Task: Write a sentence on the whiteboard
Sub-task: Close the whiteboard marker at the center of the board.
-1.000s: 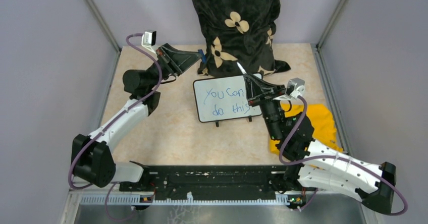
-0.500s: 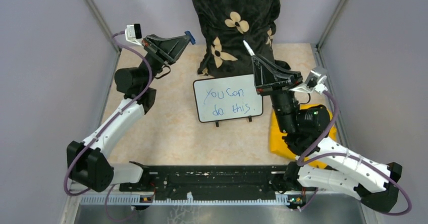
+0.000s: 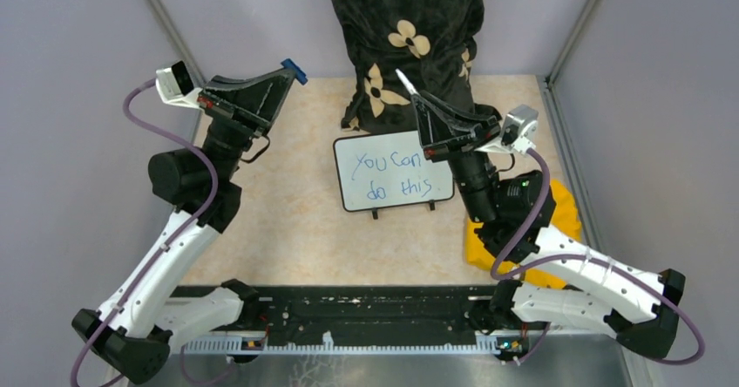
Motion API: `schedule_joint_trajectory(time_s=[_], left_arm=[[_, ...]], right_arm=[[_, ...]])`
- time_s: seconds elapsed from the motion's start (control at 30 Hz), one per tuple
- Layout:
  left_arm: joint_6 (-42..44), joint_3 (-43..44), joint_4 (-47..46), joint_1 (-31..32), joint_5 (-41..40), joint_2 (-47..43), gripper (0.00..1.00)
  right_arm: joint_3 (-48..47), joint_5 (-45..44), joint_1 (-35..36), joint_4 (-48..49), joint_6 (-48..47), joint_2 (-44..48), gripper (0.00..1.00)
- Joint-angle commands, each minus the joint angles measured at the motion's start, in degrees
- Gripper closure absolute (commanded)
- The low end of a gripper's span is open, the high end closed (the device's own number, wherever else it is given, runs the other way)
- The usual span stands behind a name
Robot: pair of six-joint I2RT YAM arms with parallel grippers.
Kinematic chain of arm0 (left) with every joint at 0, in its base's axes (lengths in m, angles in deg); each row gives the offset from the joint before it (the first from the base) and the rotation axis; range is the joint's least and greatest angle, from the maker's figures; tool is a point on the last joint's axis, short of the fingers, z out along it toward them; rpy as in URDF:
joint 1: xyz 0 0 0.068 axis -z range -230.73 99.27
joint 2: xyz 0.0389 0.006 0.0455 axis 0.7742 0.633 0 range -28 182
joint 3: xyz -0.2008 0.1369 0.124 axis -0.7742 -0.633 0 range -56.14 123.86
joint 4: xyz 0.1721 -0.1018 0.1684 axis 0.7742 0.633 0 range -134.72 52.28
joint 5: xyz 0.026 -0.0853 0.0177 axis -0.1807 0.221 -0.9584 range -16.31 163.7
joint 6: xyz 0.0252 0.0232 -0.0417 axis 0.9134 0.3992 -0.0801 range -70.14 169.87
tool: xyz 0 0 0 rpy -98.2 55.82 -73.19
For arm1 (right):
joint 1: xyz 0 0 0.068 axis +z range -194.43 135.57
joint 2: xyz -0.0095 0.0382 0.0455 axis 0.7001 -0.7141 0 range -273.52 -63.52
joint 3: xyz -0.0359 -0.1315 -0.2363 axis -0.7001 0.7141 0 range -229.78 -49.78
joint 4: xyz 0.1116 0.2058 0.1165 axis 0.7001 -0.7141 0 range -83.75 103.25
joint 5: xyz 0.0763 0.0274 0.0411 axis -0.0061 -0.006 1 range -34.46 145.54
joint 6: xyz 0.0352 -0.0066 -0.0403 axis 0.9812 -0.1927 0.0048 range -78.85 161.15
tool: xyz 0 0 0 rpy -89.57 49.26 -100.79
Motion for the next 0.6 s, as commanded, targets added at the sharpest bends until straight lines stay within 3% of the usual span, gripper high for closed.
schedule_joint_trajectory(time_s=[0.0, 0.3, 0.57], left_arm=[[5.1, 2.6, 8.3, 0.2, -3.9, 0.7, 1.0], [5.9, 4.7, 14.3, 0.2, -4.1, 1.7, 1.0], [8.7, 2.7, 19.0, -0.7, -6.0, 0.0, 1.0]], right_arm=[[-8.8, 4.1, 1.0, -0.9, -4.6, -1.7, 1.0], [-11.0, 5.8, 1.0, -0.5, -5.1, -1.4, 1.0], [-5.5, 4.4, 1.0, 3.0, -2.7, -1.0, 1.0]])
